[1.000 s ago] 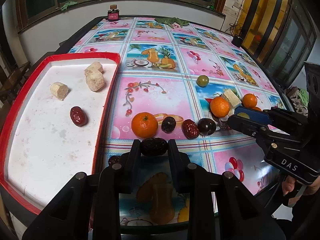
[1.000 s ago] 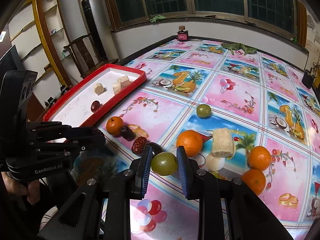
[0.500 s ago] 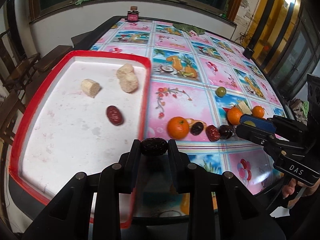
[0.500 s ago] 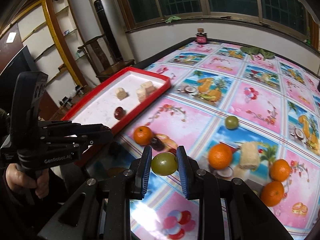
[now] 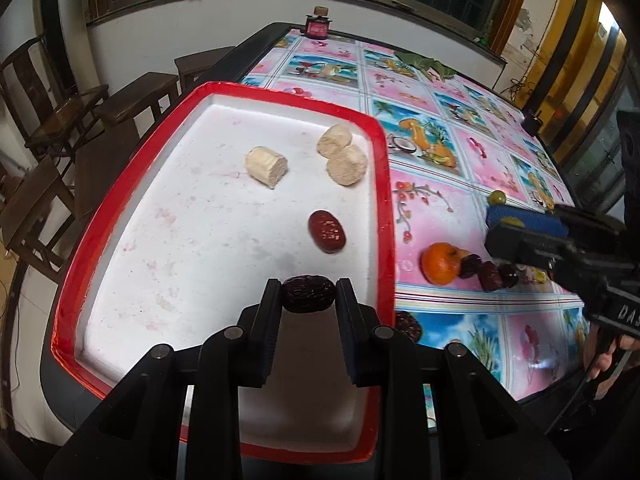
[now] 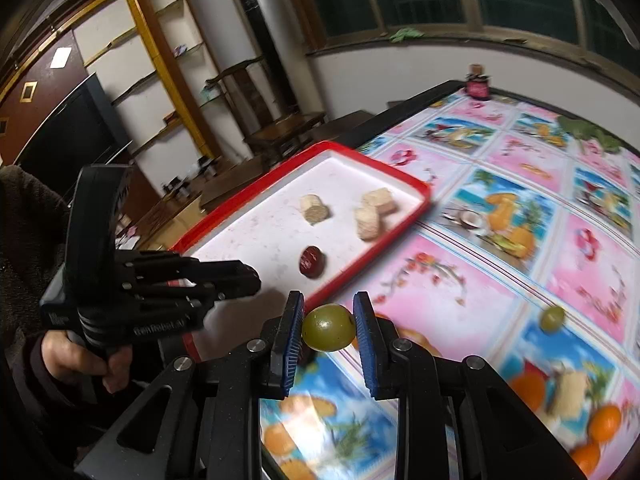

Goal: Organize fruits
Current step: 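Carry the dark date over the tray while the right tool carries the green grape, then open the right tool to drop the grape while the left tool releases its date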

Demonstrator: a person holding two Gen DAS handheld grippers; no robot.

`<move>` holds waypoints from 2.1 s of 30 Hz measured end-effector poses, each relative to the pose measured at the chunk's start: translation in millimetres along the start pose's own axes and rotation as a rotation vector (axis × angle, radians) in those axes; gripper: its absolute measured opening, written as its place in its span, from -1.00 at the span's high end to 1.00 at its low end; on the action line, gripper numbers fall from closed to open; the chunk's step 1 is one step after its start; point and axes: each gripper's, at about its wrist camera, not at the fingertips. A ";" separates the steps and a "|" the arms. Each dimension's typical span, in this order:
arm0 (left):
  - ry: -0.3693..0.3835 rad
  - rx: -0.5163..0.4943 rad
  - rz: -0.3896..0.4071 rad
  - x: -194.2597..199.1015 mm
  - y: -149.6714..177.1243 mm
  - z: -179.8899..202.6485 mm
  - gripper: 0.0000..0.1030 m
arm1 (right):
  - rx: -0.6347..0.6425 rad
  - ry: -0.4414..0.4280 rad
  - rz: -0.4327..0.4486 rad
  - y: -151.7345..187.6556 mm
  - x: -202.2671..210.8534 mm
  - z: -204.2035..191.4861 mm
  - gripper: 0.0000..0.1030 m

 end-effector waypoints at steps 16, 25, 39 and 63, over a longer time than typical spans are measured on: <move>0.026 0.006 -0.023 -20.4 2.9 -0.3 0.52 | 0.090 -0.056 -0.109 -39.2 -100.4 6.2 0.50; 0.040 0.003 -0.027 -26.8 3.8 4.1 0.52 | 0.156 -0.015 -0.132 -32.3 -119.6 8.5 0.50; 0.076 0.015 -0.025 -28.7 4.2 11.9 0.51 | 0.210 0.005 -0.120 -26.1 -118.3 3.9 0.47; 0.036 0.062 0.023 -3.8 12.1 5.4 -0.40 | 0.030 -0.006 0.006 -1.6 -23.1 13.1 -0.27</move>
Point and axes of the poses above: each gripper's, at about its wrist camera, not at the fingertips, and x roughly against the way its jaws point, z to its right, y to its underside, and after that the axes turned 8 degrees about z, right-handed
